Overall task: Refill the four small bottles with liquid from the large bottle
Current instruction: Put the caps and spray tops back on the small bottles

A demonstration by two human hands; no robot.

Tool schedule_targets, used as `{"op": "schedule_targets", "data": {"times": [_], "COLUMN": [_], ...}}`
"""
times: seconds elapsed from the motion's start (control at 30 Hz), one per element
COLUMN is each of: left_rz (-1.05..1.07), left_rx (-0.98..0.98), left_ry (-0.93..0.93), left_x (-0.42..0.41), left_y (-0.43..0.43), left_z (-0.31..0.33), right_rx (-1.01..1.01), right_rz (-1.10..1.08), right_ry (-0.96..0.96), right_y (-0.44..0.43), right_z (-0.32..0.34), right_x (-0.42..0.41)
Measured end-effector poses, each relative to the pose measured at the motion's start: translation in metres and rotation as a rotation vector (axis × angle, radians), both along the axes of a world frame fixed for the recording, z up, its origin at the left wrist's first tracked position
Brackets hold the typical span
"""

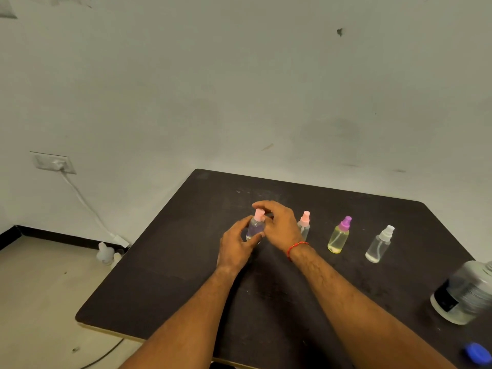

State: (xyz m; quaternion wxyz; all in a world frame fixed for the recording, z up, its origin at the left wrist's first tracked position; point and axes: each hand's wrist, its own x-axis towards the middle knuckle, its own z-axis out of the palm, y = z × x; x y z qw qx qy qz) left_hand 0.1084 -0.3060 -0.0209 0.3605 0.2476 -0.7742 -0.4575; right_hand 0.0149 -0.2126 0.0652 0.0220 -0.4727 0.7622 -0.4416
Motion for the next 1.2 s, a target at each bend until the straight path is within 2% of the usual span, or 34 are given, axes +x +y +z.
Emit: {"op": "schedule_targets", "data": {"times": [0.23, 0.43, 0.7, 0.87, 0.93, 1.2], "left_rz": [-0.006, -0.018, -0.012, -0.022, -0.021, -0.037], "left_rx": [-0.026, -0.012, -0.018, 0.0, 0.006, -0.009], "left_ry": [-0.011, -0.001, -0.024, -0.014, -0.015, -0.031], "left_x": [-0.0004, 0.0006, 0.0, 0.0002, 0.0005, 0.0018], "left_y": [-0.0009, -0.0009, -0.0014, -0.0006, -0.0007, 0.0012], "left_z": [-0.001, -0.0013, -0.0008, 0.0001, -0.0002, 0.001], "right_rx": [-0.04, -0.01, -0.029, -0.017, 0.002, 0.033], "right_rz": [-0.092, 0.017, -0.144, -0.021, 0.012, -0.076], "right_ry": [0.036, -0.036, 0.031, -0.04, -0.019, 0.072], "right_y": [0.0008, -0.0003, 0.0008, -0.0006, 0.0, -0.0025], "right_z": [-0.0064, -0.0058, -0.0058, -0.0049, -0.0045, -0.0025], "right_x": [-0.0015, 0.0001, -0.0015, -0.0003, -0.0003, 0.0029]}}
